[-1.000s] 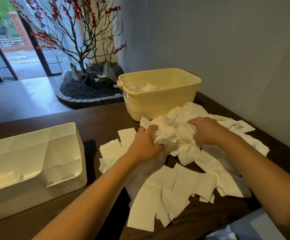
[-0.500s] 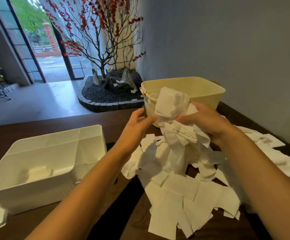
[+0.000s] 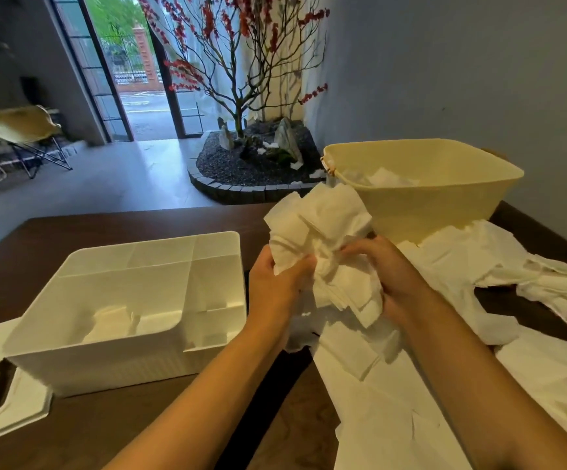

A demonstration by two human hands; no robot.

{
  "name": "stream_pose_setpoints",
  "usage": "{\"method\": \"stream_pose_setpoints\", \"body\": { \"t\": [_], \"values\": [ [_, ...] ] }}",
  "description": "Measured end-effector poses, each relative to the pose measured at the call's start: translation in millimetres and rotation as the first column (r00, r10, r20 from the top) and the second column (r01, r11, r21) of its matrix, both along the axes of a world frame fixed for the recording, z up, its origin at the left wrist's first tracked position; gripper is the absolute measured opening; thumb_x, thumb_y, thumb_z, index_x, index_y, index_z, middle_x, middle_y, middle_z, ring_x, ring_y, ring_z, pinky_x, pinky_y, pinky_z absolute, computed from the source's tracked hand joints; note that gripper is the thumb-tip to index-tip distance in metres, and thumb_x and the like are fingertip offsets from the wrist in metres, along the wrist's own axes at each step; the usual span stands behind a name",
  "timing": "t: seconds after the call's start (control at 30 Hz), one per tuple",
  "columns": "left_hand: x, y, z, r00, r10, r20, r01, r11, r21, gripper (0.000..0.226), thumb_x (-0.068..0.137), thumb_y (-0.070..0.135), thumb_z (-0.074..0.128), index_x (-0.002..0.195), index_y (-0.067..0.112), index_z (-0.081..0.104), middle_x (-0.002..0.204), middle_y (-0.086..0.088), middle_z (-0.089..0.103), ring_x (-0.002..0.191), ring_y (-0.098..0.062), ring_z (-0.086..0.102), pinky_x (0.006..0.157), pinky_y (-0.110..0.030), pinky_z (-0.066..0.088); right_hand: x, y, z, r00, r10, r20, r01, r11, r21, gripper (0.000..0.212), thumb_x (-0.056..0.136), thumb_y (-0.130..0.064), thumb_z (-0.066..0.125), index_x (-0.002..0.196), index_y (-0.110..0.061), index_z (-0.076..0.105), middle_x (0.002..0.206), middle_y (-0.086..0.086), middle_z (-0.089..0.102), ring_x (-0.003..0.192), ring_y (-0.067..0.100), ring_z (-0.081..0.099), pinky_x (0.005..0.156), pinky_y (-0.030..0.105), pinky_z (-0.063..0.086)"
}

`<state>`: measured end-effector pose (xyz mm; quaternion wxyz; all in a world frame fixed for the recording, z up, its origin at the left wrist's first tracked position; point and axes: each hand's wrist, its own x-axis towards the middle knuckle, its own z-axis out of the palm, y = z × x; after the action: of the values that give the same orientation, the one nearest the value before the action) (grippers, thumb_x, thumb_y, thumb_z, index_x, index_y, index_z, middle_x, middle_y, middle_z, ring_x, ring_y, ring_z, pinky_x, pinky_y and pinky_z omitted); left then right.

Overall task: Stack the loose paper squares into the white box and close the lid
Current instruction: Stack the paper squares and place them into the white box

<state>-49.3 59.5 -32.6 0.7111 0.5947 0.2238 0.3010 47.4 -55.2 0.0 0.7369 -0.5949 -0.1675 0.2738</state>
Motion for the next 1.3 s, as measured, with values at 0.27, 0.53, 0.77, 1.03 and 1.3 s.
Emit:
{"method": "stream_pose_setpoints", "body": {
  "t": [0.27, 0.53, 0.77, 1.03, 1.3],
  "values": [
    [13.4, 4.8, 10.7, 0.999, -0.052, -0.002, 0.052, 0.992, -0.118, 0.035, 0.079, 0.010, 0.065, 0.111, 0.022, 0.070, 0.106, -0.010, 0.075, 0.103, -0.033, 0.070, 0.088, -0.050, 0.057, 6.8, 21.0, 18.7, 0.984, -0.180, 0.010, 0.179, 0.971, -0.155, 0.055, 0.081, -0.016, 0.072, 0.133, -0.022, 0.057, 0.117, 0.009, 0.069, 0.103, 0.032, 0.068, 0.089, 0.051, 0.057],
    [9.7, 3.3, 17.8, 0.948, -0.191, 0.257, 0.303, 0.793, -0.529, 0.040, 0.093, 0.022, 0.063, 0.131, 0.010, 0.064, 0.123, -0.020, 0.069, 0.114, -0.040, 0.066, 0.104, -0.058, 0.047, -35.2, 41.7, 14.6, 0.888, -0.443, -0.125, 0.445, 0.895, -0.016, 0.068, 0.076, -0.028, 0.074, 0.140, -0.027, 0.051, 0.134, 0.003, 0.060, 0.116, 0.029, 0.061, 0.097, 0.051, 0.053],
    [-9.6, -0.7, 2.5, 0.985, -0.169, -0.048, 0.152, 0.956, -0.251, 0.021, 0.100, 0.017, 0.053, 0.113, 0.024, 0.069, 0.094, 0.000, 0.078, 0.085, -0.018, 0.075, 0.071, -0.033, 0.059, -41.6, 42.0, -4.1, 0.911, -0.398, 0.108, 0.410, 0.903, -0.129, 0.046, 0.097, -0.014, 0.056, 0.141, -0.021, 0.044, 0.120, -0.003, 0.054, 0.105, 0.018, 0.052, 0.084, 0.030, 0.043],
    [-17.2, -0.8, -10.3, 0.977, -0.212, 0.005, 0.206, 0.942, -0.265, 0.028, 0.105, 0.028, 0.049, 0.132, 0.030, 0.057, 0.114, -0.003, 0.074, 0.102, -0.020, 0.073, 0.078, -0.034, 0.061, -25.1, 37.5, -21.9, 0.873, 0.033, 0.487, 0.184, 0.902, -0.390, 0.002, 0.099, -0.029, 0.055, 0.098, -0.029, 0.053, 0.089, -0.012, 0.060, 0.085, 0.005, 0.058, 0.070, 0.028, 0.046],
    [-16.4, -4.8, -24.9, 0.990, -0.140, 0.032, 0.143, 0.980, -0.137, 0.027, 0.105, 0.019, 0.049, 0.130, 0.020, 0.060, 0.105, 0.000, 0.076, 0.088, -0.008, 0.073, 0.061, -0.014, 0.054, -5.8, 6.4, -25.7, 0.823, 0.166, 0.544, 0.086, 0.909, -0.408, 0.021, 0.092, -0.035, 0.064, 0.113, -0.037, 0.065, 0.107, -0.017, 0.068, 0.102, 0.007, 0.063, 0.089, 0.036, 0.055]
  ]
}}
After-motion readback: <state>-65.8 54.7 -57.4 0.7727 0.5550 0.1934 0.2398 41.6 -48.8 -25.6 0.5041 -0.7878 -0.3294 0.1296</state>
